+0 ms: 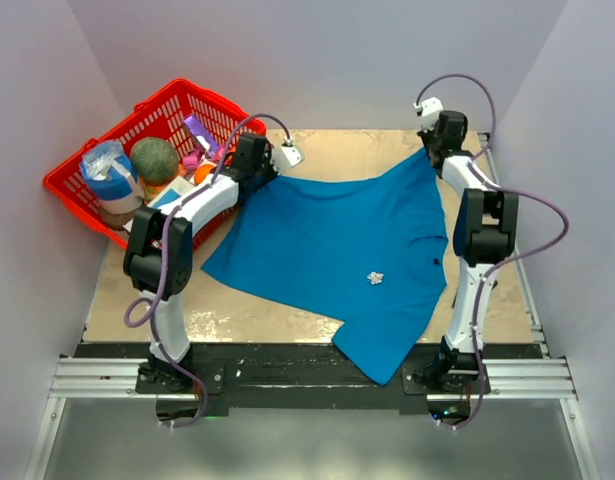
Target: Remove the brooch from the garment
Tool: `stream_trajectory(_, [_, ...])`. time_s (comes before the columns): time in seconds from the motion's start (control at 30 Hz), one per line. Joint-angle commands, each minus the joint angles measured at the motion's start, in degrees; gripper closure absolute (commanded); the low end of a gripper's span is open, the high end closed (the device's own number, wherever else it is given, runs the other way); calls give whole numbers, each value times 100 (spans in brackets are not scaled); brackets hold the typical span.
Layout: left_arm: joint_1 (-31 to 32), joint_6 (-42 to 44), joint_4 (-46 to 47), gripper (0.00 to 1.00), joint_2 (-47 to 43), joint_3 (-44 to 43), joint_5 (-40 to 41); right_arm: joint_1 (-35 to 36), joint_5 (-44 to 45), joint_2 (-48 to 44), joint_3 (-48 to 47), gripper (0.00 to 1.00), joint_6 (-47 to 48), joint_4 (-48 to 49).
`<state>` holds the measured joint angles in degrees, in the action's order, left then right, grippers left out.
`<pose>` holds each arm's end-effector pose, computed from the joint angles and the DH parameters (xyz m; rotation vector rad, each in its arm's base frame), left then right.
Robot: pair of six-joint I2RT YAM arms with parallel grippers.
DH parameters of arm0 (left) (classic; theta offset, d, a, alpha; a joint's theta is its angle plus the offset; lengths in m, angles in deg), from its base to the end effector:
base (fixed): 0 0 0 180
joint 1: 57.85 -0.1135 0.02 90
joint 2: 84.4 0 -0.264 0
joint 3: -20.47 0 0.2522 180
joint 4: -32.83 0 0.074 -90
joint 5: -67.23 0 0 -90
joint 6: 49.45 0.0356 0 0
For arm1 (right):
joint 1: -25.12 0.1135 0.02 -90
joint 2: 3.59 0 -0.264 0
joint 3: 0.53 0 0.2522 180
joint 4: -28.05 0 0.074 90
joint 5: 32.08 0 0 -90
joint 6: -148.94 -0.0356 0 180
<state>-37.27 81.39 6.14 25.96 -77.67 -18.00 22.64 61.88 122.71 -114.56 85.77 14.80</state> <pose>0.4163 -0.1531 0.2389 1.1165 1.9679 0.2829 0.5210 -0.0250 0.2255 -0.3862 2.0004 -0.3931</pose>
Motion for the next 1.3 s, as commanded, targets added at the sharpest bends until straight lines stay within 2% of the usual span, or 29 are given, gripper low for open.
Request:
stream_trajectory(0.0, [-72,-287,396,97,327,-649,173,169,903,655,-1245,100,156,477])
stream_trajectory(0.07, [-72,-348,335,86,537,-921,164,169,983,1061,-1879,98,33,-6])
stream_trajectory(0.1, [-72,-418,230,74,591,-1001,155,169,1053,1237,-2526,93,-11,-199])
stream_trajectory(0.13, [-72,-471,177,67,635,-1097,155,152,1097,1509,-2820,75,-107,-479])
stream_trajectory(0.2, [-72,-603,28,60,644,-1326,16,143,940,1582,-3443,60,-274,-788])
stream_trajectory(0.23, [-54,-778,-8,57,600,-1388,-55,134,783,1408,-3508,46,-423,-1068])
stream_trajectory(0.3, [-37,-972,9,45,372,-1415,-292,143,255,987,-3029,38,-582,-1150])
stream_trajectory(0.37, [34,-1148,10,42,127,-1301,-450,160,-96,207,-2404,33,-609,-1115])
stream_trajectory(0.4, [51,-1166,-43,42,21,-1222,-1060,160,-524,-24,-1853,33,-617,-1193])
stream_trajectory(0.47, [130,-1087,-69,41,-277,-811,-1722,160,-975,-716,-1296,34,-618,-1588])
stream_trajectory(0.5, [165,-948,-61,41,-357,-643,-2326,169,-1351,-938,-632,34,-618,-1694])
stream_trajectory(0.6, [490,-762,-226,41,-437,-185,-2857,160,-1749,-1747,451,35,-802,-2142])
stream_trajectory(0.67, [1041,-796,-219,43,-411,165,-3043,160,-2388,-2403,1188,36,-960,-2886])
stream_trajectory(0.83, [1703,-1174,-131,47,-560,580,-3255,160,-2655,-3469,2510,44,-829,-3452])
stream_trajectory(1.0, [2108,-1727,-315,53,-753,852,-3369,169,-3435,-4420,3854,59,-416,-3619])
stream_trajectory(1.13, [2021,-2482,-544,58,-762,1098,-3027,204,-3674,-4667,4147,64,-83,-3919])
stream_trajectory(1.27, [1696,-2634,-500,58,-1243,1668,-2939,450,-3948,-4369,3980,62,419,-4471])
